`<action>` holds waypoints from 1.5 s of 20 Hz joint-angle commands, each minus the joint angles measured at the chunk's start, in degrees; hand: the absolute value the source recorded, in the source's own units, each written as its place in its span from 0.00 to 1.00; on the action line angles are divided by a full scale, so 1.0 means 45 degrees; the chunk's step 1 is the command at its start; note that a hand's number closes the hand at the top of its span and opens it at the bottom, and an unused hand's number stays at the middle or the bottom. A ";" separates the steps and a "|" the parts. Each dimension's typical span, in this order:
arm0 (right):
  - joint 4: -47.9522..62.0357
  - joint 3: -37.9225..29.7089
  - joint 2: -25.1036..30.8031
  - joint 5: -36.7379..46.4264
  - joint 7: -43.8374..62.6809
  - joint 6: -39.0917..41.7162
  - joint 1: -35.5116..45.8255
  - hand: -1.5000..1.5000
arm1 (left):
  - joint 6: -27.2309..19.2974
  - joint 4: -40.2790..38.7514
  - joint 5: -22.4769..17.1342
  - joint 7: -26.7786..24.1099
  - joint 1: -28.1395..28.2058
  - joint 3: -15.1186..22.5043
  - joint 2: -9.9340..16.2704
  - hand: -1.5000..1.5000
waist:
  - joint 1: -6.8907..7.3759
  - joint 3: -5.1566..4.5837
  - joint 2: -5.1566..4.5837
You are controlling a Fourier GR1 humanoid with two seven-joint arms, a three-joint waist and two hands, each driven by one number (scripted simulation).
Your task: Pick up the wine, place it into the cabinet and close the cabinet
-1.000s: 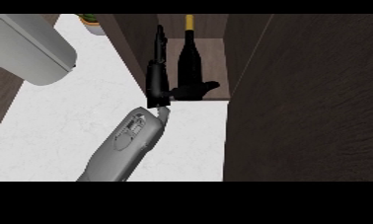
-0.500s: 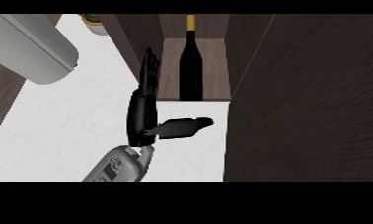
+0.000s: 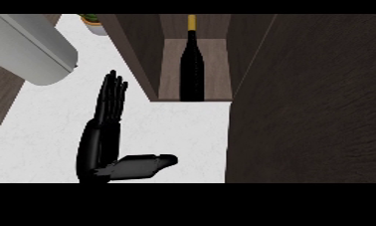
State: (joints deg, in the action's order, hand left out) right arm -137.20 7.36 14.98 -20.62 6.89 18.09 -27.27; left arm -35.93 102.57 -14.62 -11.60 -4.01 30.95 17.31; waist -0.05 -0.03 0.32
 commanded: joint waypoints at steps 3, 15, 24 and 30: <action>-0.1387 -0.0346 0.1425 -0.0426 0.1018 0.0994 0.0303 1.00 | 0.2258 0.1474 -0.1380 -0.0362 0.1094 -0.0778 0.1289 0.00 | 0.0044 -0.0011 -0.0044; -0.1969 -0.0036 0.1852 -0.0386 0.0765 0.1898 -0.0155 1.00 | 0.5975 0.2357 -0.3645 -0.1841 0.4067 -0.3360 0.3358 1.00 | 0.0031 -0.0008 -0.0035; -0.1261 0.2080 0.1575 -0.1272 0.1192 0.2513 0.0737 1.00 | 0.7323 0.1396 -0.3809 -0.2404 0.4169 -0.4223 0.3278 1.00 | 0.0052 -0.0009 -0.0067; -0.1478 0.4113 0.0833 -0.0893 0.3326 0.1256 0.2957 1.00 | 0.7897 0.1974 -0.4162 -0.2184 0.4769 -0.5129 0.3748 1.00 | 0.0181 -0.0018 -0.0080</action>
State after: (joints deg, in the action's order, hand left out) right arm -136.45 21.22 19.95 -20.99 14.84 26.63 -18.10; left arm -2.60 112.44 -32.52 -21.29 17.95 10.41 33.30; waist 0.68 -0.06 0.02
